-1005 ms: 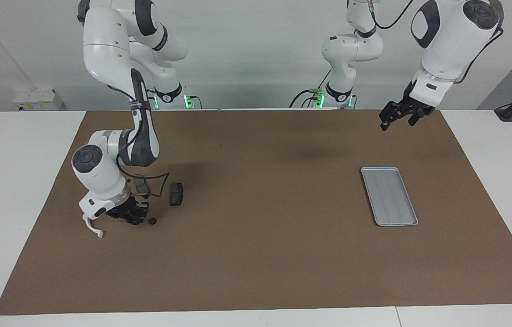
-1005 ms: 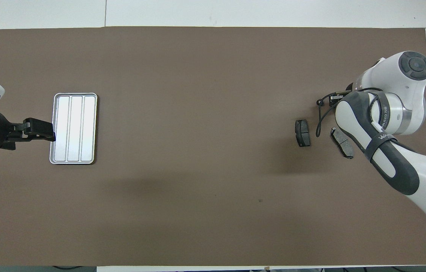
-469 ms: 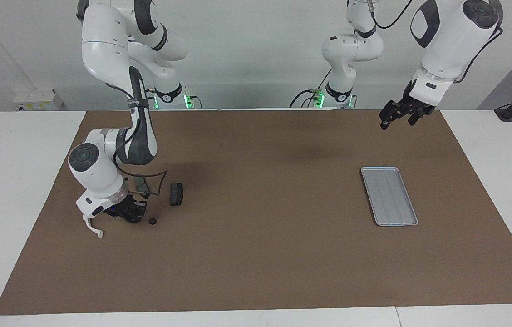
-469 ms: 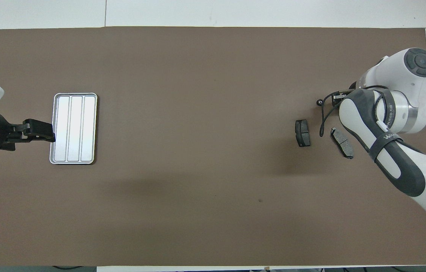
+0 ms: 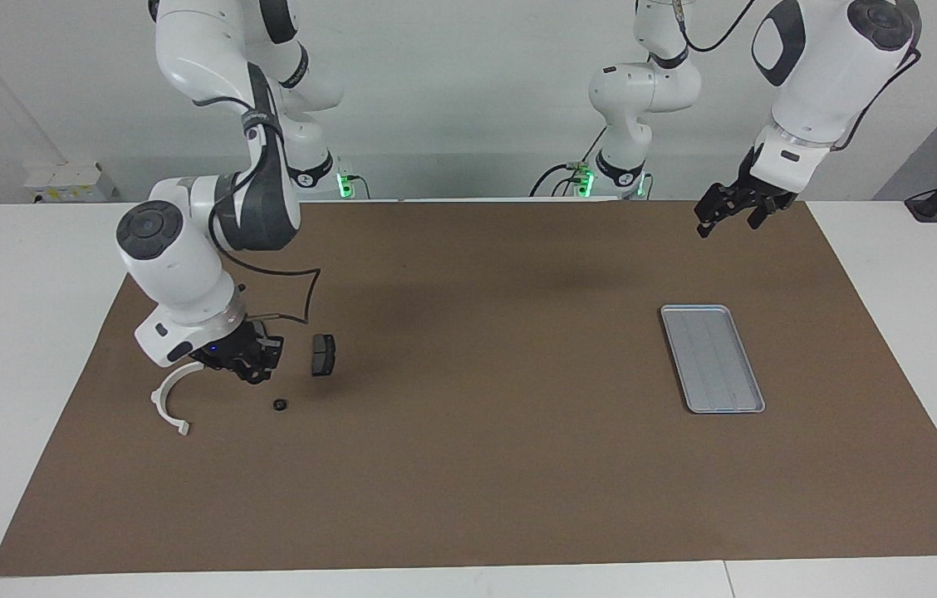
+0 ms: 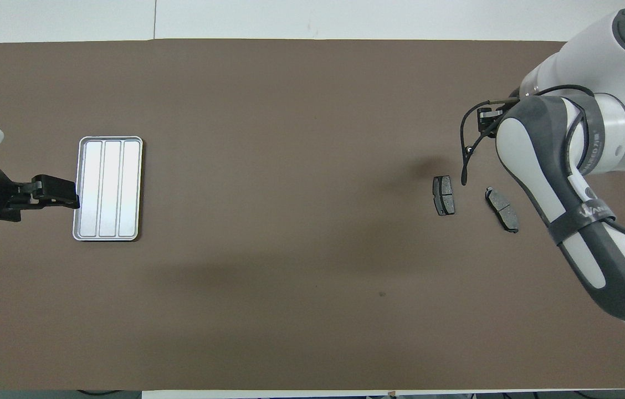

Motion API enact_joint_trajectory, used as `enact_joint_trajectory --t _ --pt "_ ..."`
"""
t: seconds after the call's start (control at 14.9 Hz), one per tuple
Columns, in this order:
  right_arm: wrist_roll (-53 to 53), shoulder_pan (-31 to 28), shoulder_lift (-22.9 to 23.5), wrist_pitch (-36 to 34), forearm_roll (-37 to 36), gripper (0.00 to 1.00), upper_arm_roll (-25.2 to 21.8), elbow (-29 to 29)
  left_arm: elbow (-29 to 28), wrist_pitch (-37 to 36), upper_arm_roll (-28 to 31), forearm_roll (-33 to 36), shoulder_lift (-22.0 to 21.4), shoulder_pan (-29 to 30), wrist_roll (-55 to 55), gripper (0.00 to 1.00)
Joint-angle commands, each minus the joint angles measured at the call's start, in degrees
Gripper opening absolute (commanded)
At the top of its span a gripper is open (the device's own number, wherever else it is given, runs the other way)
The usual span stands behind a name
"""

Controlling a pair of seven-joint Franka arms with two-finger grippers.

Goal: Pick bearing gear from pile to tray
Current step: 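Close the right gripper on the bearing and lift it, then carry the bearing with the right gripper toward the table centre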

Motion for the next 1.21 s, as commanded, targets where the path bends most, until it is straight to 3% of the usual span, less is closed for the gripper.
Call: enact_joint_trajectory --t 0.0,0.13,0.47,0.74,1.14 --pt "4.09 6.18 1.08 -1.75 1.47 0.00 -0.83 3.26 -2.37 1.58 0.06 -1.06 -1.98 0.33 -0.42 1.00" --pt "7.34 10.92 1.08 -1.84 1.47 0.00 -1.53 3.53 -2.46 1.67 -0.03 -1.06 -2.07 0.33 -0.33 1.00" --pt "9.37 26.04 -0.23 -2.80 5.85 0.00 -9.87 2.83 -2.90 2.03 0.15 -1.06 -2.07 0.42 -0.24 1.00" --pt "15.34 34.66 -0.59 -0.61 7.79 0.00 -13.31 0.98 -3.51 2.64 0.32 -1.06 -2.33 0.59 0.02 1.00" --pt "17.99 37.05 1.60 9.40 8.50 0.00 -14.46 -4.73 -5.54 3.78 0.41 -1.06 -3.39 0.68 0.11 1.00"
